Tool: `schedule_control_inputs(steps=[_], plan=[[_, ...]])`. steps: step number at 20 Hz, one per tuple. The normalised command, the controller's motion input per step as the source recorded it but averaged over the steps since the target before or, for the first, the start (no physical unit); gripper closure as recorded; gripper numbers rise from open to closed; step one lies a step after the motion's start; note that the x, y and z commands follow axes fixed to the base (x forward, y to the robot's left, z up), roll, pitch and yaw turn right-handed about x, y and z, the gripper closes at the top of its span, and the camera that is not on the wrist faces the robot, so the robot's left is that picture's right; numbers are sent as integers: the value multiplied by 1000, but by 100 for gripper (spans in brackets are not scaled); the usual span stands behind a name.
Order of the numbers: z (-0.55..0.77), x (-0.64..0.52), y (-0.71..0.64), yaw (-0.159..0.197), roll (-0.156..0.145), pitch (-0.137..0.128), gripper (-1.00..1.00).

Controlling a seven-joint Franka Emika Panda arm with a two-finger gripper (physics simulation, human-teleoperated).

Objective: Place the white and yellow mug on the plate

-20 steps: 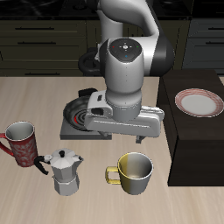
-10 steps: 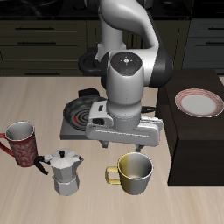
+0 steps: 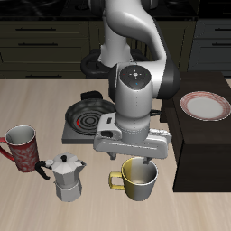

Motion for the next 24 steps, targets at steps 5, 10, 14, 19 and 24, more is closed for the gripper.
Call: schedule_control_inputs(steps=[5, 10, 14, 19, 24], plan=[[-274, -50, -67, -47, -2, 25, -100], [-298, -146, 53, -5, 39, 22, -100], [-285, -111, 153, -41, 66, 36, 100], [9, -38, -201, -81, 4, -1, 100], [164, 54, -180, 13, -22, -32, 100]])
